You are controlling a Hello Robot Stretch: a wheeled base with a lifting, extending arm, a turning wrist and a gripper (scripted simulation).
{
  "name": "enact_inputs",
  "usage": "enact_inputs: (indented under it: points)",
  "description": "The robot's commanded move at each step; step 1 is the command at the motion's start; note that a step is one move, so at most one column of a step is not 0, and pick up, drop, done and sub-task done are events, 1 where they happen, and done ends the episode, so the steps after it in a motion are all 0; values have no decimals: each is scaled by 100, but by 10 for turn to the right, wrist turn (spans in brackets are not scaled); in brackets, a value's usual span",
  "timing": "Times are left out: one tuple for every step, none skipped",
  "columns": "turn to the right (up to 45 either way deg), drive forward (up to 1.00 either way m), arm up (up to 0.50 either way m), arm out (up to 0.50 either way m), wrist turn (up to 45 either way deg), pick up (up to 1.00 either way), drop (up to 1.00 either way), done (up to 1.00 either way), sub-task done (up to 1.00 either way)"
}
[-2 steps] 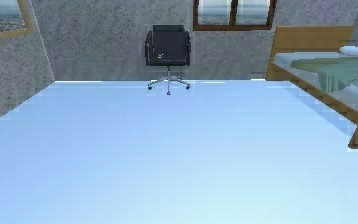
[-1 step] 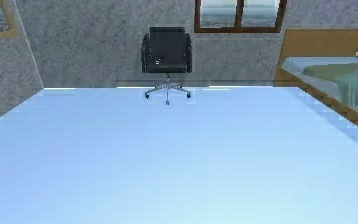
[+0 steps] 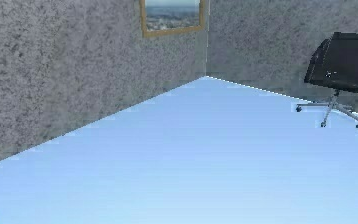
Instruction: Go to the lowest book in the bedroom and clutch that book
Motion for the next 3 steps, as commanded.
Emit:
enact_inputs:
  points:
    - [0, 45, 0, 0, 0, 0, 0, 0, 0]
    - [-450, 0, 0, 0, 0, 0, 0, 0, 0]
    - [0, 50, 0, 0, 0, 0, 0, 0, 0]
